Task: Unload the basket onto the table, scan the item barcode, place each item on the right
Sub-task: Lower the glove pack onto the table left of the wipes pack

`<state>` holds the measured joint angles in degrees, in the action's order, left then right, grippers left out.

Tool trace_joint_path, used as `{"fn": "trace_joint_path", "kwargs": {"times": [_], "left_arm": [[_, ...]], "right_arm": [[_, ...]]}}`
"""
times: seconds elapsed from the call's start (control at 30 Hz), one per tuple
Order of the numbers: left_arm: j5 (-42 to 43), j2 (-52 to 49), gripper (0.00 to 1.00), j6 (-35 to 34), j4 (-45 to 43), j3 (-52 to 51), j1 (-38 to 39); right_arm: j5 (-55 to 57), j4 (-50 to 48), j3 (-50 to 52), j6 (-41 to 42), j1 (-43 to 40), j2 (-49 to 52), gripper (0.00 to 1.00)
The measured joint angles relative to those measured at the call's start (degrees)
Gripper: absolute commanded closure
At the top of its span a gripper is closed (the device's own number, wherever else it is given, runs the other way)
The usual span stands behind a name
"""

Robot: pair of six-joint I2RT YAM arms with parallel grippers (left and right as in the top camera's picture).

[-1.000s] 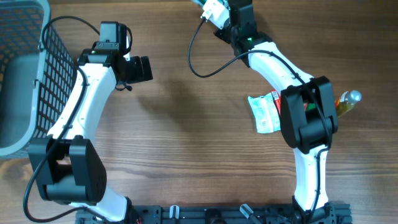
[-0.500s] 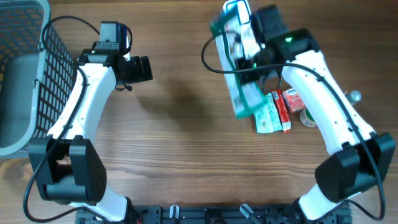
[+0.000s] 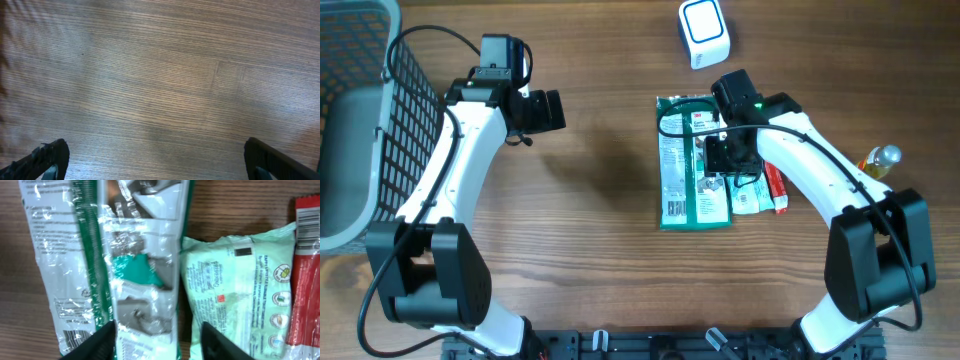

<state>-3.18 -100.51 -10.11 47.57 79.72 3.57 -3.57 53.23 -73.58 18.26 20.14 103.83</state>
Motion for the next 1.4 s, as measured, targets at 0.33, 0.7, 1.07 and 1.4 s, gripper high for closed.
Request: {"fn": "trace_joint_path", "kwargs": {"times": [0.33,0.7,1.07,1.4], "left_arm": [[0.00,0.00,0.00,0.00,0.00,0.00,0.00],[0.00,0.00,0.00,-0.02,0.00,0.00,0.00],[0.00,0.00,0.00,-0.02,0.00,0.00,0.00],[0.00,0.00,0.00,0.00,0.00,0.00,0.00]], "right_arm": [[3.69,-9.38,0.28,0.09,0.00,0.00,0.00],[3.87,-23.71,0.37,0.11,0.00,0.00,0.00],[3.87,-23.71,0.39,0.11,0.00,0.00,0.00],[3.87,-23.71,0.37,0.09,0.00,0.00,0.00]]}}
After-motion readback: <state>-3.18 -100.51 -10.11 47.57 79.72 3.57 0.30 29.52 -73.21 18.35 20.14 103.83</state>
